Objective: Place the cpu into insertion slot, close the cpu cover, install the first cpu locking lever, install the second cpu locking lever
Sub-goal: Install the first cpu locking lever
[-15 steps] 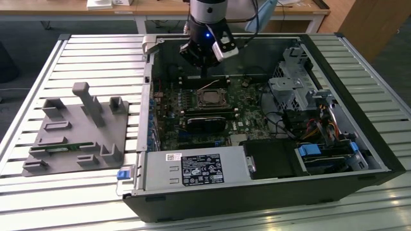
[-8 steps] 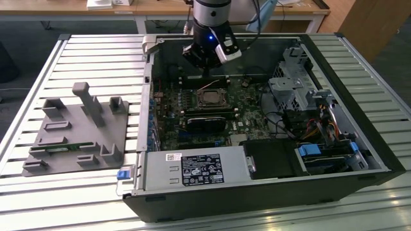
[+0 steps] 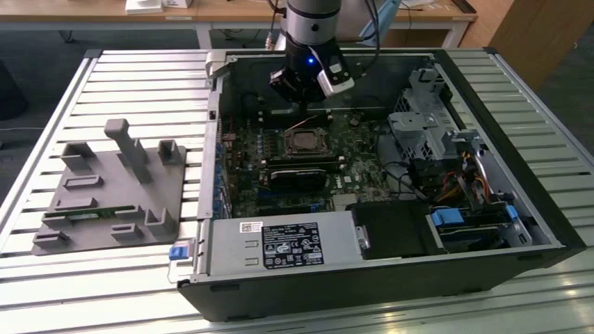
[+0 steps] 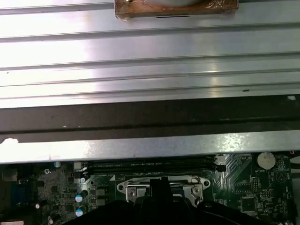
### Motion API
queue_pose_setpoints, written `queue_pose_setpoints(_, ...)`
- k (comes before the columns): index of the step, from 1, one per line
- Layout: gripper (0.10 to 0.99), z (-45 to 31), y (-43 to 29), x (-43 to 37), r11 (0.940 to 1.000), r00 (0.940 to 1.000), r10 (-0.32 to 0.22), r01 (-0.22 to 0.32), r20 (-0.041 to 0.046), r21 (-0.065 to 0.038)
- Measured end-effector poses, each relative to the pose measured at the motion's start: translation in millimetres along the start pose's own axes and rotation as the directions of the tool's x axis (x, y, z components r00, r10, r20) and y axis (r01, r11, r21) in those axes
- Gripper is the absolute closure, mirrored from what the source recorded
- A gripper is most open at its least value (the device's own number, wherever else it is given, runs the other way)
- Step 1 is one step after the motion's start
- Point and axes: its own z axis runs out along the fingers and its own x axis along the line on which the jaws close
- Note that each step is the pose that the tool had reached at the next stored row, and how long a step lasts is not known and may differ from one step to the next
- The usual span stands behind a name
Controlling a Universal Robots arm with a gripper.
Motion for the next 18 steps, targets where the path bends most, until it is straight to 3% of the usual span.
queue_pose_setpoints(4, 0.976, 4.3, -0.2, -0.7, 0.9997, 0.9997, -0.026, 0.026, -0.0019, 0.0)
queue_pose_setpoints(18, 0.976, 12.5, 5.6, -10.9, 0.9997, 0.9997, -0.025, 0.025, -0.0018, 0.0)
